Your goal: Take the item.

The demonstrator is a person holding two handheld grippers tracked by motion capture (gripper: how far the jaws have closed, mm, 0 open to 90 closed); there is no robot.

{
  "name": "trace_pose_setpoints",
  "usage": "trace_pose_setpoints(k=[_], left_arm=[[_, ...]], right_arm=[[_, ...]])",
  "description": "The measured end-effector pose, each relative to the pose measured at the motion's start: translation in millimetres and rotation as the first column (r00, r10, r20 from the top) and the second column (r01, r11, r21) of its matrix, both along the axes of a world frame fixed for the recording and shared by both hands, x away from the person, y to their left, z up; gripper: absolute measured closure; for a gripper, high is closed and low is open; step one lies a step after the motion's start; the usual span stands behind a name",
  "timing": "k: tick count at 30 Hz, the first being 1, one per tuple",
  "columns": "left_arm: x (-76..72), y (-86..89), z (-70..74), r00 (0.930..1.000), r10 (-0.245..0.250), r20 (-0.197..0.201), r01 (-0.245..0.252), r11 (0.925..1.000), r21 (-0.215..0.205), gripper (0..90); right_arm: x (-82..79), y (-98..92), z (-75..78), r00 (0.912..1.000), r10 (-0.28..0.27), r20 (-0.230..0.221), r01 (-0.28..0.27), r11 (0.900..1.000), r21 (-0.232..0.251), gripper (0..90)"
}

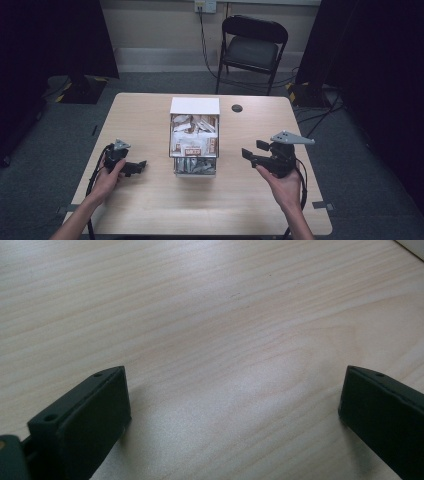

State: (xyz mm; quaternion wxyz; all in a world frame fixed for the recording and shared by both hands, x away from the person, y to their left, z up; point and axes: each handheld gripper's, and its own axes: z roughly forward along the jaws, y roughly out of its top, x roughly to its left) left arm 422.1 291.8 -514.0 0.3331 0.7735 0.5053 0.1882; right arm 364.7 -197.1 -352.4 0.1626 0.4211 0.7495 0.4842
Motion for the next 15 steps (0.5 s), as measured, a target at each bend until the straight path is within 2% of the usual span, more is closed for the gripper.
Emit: trace_pose_setpoints(k=[6,11,15], left_arm=[[0.0,0.0,0.1,1.0,-0.001,-0.001,0.001,1.0,0.0,0.0],[0.0,0.0,0.1,1.0,0.0,-0.001,0.0,1.0,0.0,0.0],[0.0,0.1,0.1,1.0,-0.001,0.0,0.001,1.0,0.001,0.0]], right_arm=[[-3.3,10.0,20.2,0.9974,0.054,0.048,-0.055,0.998,0.029,38.3],[-6.3,22.9,35.4,0.991,0.109,0.078,-0.112,0.993,0.04,41.9],[-5.6,36.0,45.5,0.9834,0.161,0.084,-0.165,0.985,0.048,45.7]])
